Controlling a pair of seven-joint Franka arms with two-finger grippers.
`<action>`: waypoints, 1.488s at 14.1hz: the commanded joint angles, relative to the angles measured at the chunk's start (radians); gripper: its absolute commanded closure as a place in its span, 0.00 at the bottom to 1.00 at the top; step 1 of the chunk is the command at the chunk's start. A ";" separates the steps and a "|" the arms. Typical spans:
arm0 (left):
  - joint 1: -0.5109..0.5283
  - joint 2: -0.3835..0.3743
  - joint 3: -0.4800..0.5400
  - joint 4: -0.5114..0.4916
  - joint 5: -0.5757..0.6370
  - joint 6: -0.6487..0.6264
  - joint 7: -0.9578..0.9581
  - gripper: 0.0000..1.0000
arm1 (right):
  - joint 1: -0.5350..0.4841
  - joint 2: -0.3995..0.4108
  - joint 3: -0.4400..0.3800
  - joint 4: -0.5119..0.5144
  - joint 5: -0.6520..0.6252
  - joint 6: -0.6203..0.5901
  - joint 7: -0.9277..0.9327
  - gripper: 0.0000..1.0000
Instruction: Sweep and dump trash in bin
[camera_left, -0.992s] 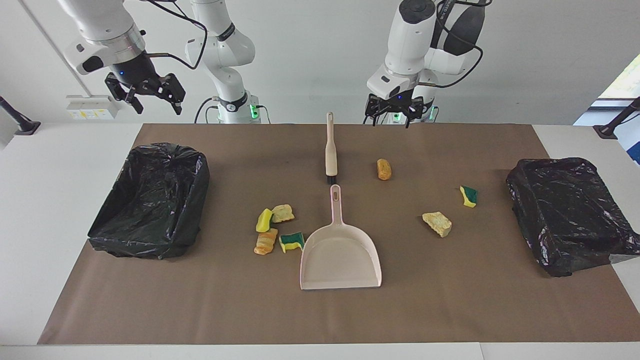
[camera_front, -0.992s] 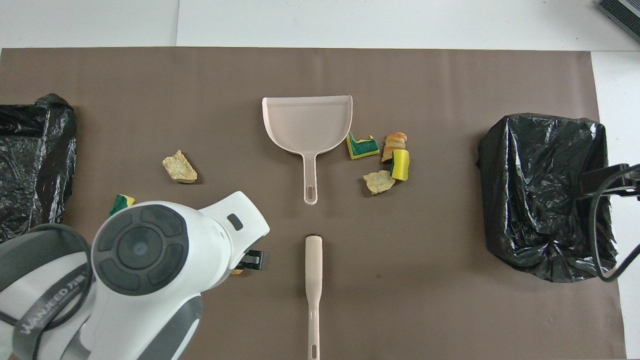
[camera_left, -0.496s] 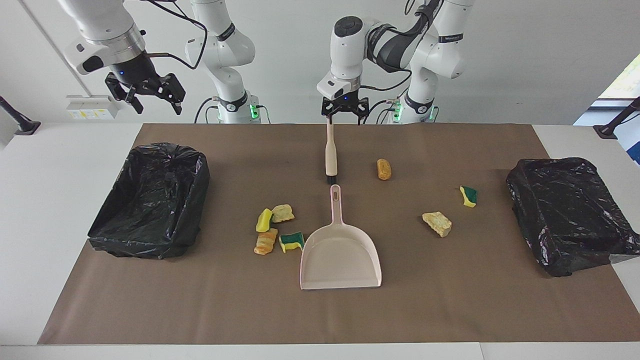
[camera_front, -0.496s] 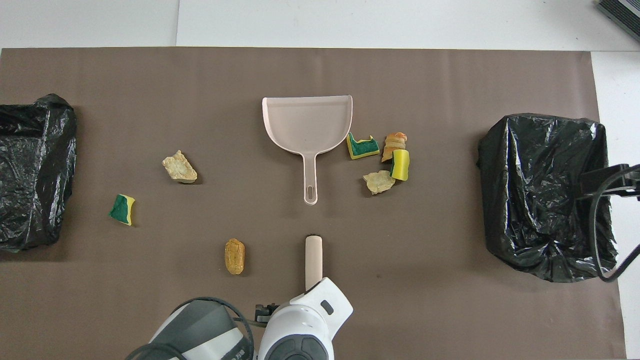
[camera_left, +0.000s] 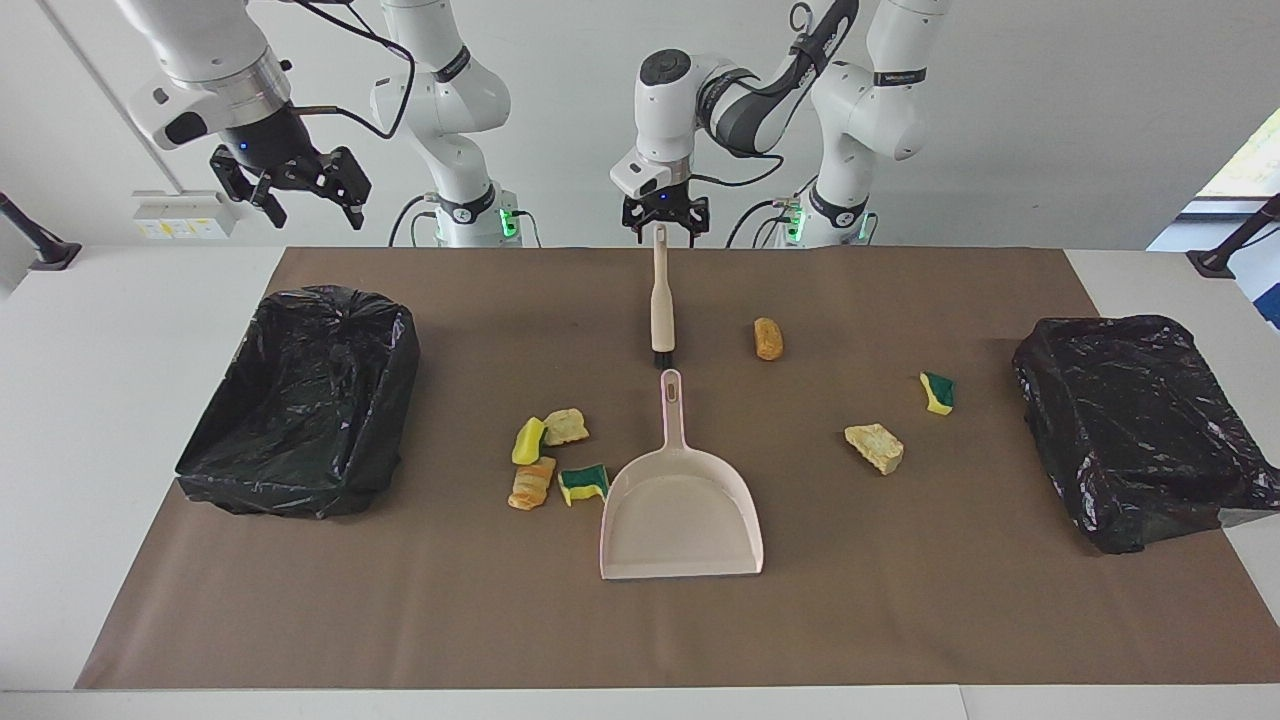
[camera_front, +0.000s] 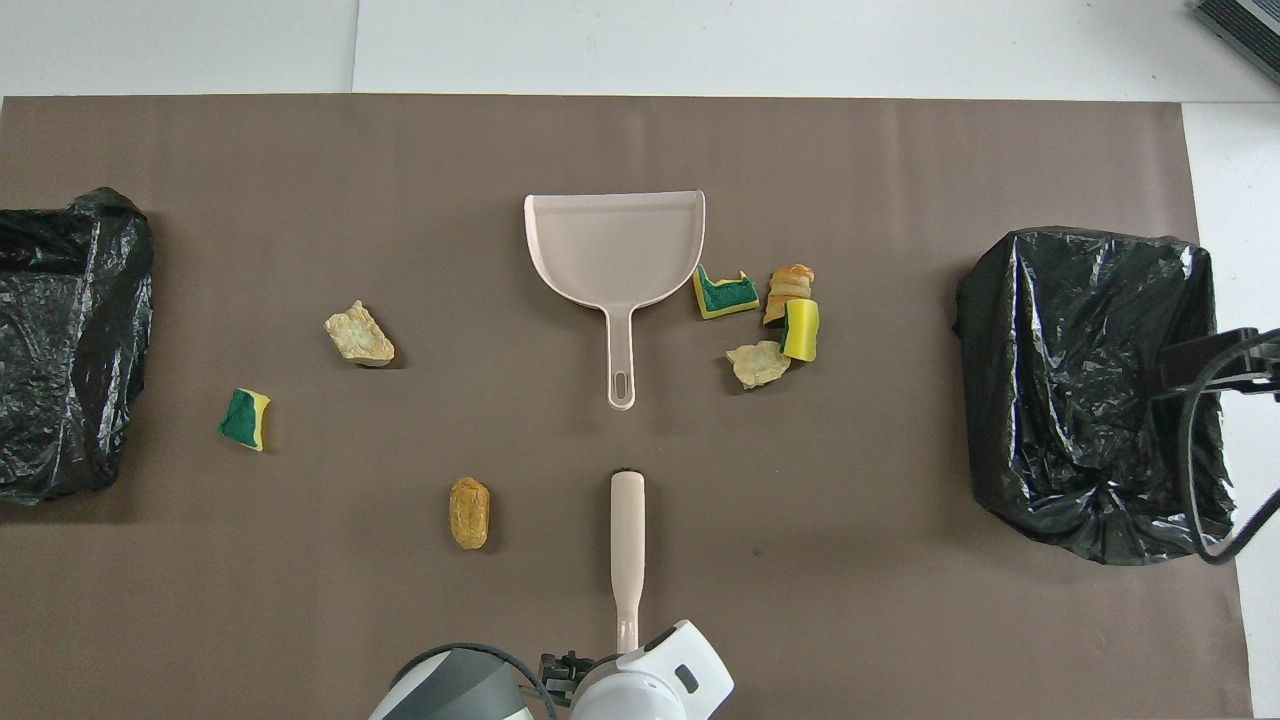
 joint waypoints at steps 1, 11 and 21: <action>-0.040 0.028 0.016 -0.021 -0.010 0.042 -0.015 0.00 | -0.009 -0.004 0.006 -0.002 0.006 -0.002 -0.022 0.00; -0.052 0.070 0.017 -0.020 -0.010 0.045 -0.029 0.60 | 0.015 -0.004 0.025 -0.001 -0.165 0.055 -0.026 0.00; 0.093 0.007 0.046 0.036 0.007 -0.234 0.046 1.00 | 0.087 0.183 0.064 0.097 -0.008 0.183 0.189 0.00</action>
